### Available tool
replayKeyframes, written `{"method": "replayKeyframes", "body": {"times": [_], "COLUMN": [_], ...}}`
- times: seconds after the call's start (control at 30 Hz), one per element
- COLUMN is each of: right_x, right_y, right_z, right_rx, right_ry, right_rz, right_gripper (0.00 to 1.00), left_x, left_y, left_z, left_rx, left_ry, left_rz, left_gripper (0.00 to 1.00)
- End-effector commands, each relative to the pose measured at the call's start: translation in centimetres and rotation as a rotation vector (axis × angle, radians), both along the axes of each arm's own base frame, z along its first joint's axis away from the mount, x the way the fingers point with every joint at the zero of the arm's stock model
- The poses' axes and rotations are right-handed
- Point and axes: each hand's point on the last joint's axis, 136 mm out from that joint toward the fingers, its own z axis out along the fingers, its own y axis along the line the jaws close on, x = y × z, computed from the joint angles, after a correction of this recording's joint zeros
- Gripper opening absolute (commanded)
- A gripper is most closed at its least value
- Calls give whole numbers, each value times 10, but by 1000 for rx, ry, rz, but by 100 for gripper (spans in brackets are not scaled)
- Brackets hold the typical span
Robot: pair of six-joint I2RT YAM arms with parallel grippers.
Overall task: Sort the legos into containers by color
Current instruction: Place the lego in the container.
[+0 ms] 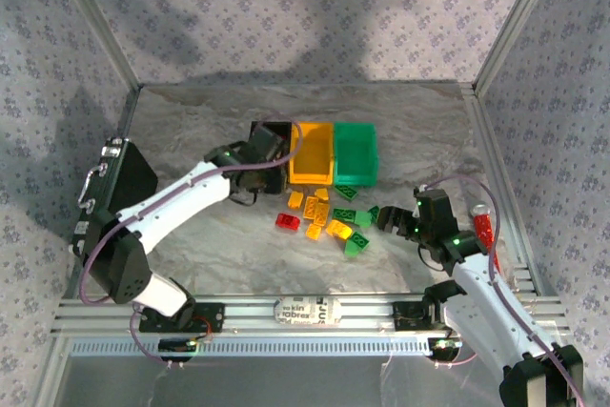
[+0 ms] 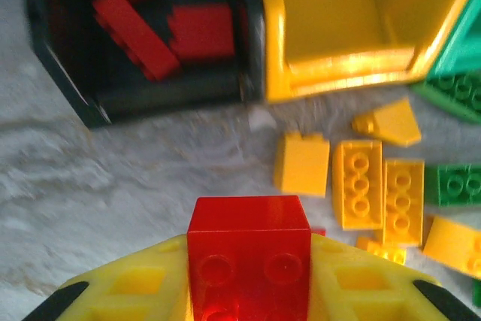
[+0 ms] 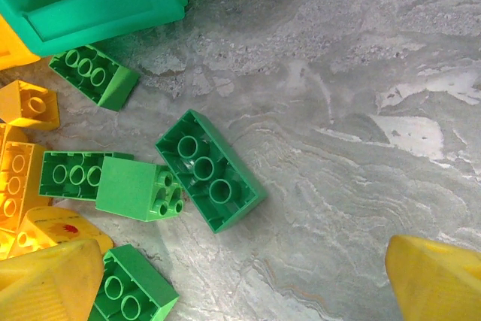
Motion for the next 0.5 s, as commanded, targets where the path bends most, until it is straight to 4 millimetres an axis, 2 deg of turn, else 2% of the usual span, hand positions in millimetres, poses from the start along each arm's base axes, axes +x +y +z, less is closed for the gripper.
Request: {"method": "replayKeyframes", "body": {"times": [0.0, 0.13, 0.17, 0.2, 0.23, 0.27, 0.3, 0.37, 0.47], "right_x": [-3, -3, -2, -3, -2, -3, -3, -3, -2], "right_y": [-2, -2, -2, -1, -1, -1, -2, -1, -2], "right_z": [-3, -3, -2, -2, -1, -1, -1, -1, -2], "right_rx": [1, 2, 1, 2, 1, 2, 2, 4, 3], "right_ry": [10, 9, 9, 11, 9, 10, 10, 9, 3], "right_rz": [-16, -14, -14, -13, -13, -13, -14, -12, -14], "right_gripper": [98, 98, 98, 98, 98, 98, 98, 98, 99], "left_x": [29, 73, 83, 92, 98, 102, 104, 99, 79], "left_y": [8, 10, 9, 8, 7, 9, 11, 12, 4], "left_z": [14, 22, 22, 20, 20, 18, 18, 20, 26], "left_rx": [-5, -33, -33, -26, -15, 9, 25, 20, -24], "left_ry": [-18, -38, -38, -37, -38, -31, -24, -23, -68], "left_rz": [-13, 4, 0, -7, -9, 1, 14, 30, 19], "left_gripper": [34, 34, 36, 41, 54, 77, 84, 87, 88]}}
